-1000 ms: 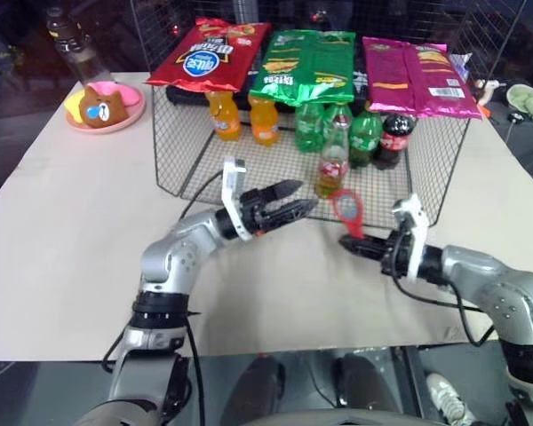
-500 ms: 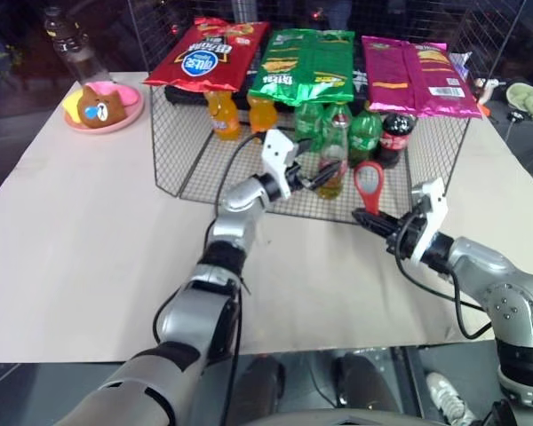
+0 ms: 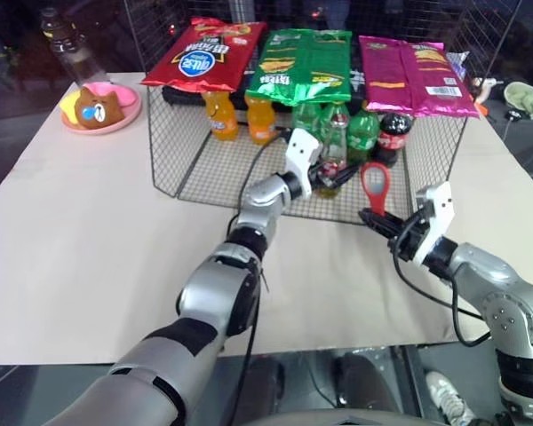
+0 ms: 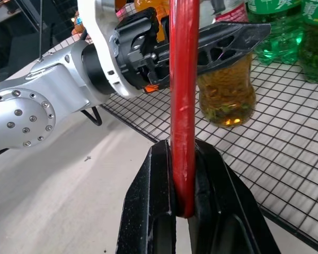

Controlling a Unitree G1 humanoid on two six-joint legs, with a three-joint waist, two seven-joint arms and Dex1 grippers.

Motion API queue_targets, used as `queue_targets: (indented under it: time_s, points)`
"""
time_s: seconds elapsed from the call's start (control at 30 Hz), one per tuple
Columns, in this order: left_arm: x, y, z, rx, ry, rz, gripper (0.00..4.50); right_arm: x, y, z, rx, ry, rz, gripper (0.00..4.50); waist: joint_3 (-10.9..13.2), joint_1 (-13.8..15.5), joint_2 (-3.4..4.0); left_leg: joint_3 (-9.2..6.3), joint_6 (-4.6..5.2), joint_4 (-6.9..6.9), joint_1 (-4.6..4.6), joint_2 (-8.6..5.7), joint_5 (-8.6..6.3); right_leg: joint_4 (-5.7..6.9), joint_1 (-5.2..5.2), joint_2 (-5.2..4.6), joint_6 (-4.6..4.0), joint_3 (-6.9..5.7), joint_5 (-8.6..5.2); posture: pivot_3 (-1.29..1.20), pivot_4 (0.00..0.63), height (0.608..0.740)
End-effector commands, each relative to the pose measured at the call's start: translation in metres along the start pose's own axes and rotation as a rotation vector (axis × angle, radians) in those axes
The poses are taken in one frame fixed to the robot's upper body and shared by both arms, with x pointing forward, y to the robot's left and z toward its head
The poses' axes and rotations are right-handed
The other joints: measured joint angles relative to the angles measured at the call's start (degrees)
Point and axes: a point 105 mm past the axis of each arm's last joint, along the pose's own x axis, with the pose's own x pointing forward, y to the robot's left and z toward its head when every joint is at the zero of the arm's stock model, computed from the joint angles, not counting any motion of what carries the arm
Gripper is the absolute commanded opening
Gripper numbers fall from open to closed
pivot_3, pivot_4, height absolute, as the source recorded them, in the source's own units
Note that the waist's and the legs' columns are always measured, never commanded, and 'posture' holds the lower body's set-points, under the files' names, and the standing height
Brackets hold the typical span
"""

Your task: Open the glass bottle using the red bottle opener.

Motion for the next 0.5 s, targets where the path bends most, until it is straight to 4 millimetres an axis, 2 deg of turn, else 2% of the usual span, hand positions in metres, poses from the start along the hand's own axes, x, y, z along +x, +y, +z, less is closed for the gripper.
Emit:
queue_targets:
  time_s: [0.03, 0.13, 0.3, 0.4, 0.5]
  points:
    - [0.007, 0.002, 0.015, 0.026, -0.034, 0.01, 2.81, -0.002, 0.009, 0.013, -0.049, -0.052, 0.022, 0.0, 0.0, 0.0, 0.0, 0.0, 0.0, 0.0, 0.0, 0.0, 0.0, 0.01, 0.0, 0.0, 0.0, 0.0, 0.0, 0.0, 0.15, 0.74]
    - [0.007, 0.0, 0.016, 0.043, -0.025, -0.012, 2.71, -0.001, 0.008, 0.014, -0.047, -0.058, 0.026, 0.0, 0.0, 0.0, 0.0, 0.0, 0.0, 0.0, 0.0, 0.0, 0.0, 0.01, 0.0, 0.0, 0.0, 0.0, 0.0, 0.0, 0.15, 0.74]
    - [0.002, -0.006, 0.03, 0.083, -0.089, -0.094, 2.71, -0.001, 0.009, 0.019, -0.056, -0.08, 0.031, 0.0, 0.0, 0.0, 0.0, 0.0, 0.0, 0.0, 0.0, 0.0, 0.0, 0.01, -0.01, 0.0, 0.0, 0.0, 0.0, 0.0, 0.15, 0.74]
    - [-0.011, -0.007, 0.042, 0.086, -0.145, -0.133, 2.71, -0.001, 0.006, 0.022, -0.075, -0.09, 0.023, 0.0, 0.0, -0.2, 0.01, 0.01, 0.0, 0.0, -0.02, 0.02, 0.0, 0.01, -0.04, 0.0, 0.0, 0.02, 0.0, 0.0, 0.15, 0.74]
    - [-0.035, -0.01, 0.052, 0.104, -0.164, -0.156, 2.71, 0.0, 0.001, 0.028, -0.121, -0.121, -0.001, 0.0, 0.0, -0.9, 0.02, 0.03, 0.0, -0.03, -0.04, 0.07, 0.0, 0.03, -0.09, 0.02, 0.0, 0.07, 0.0, 0.0, 0.15, 0.74]
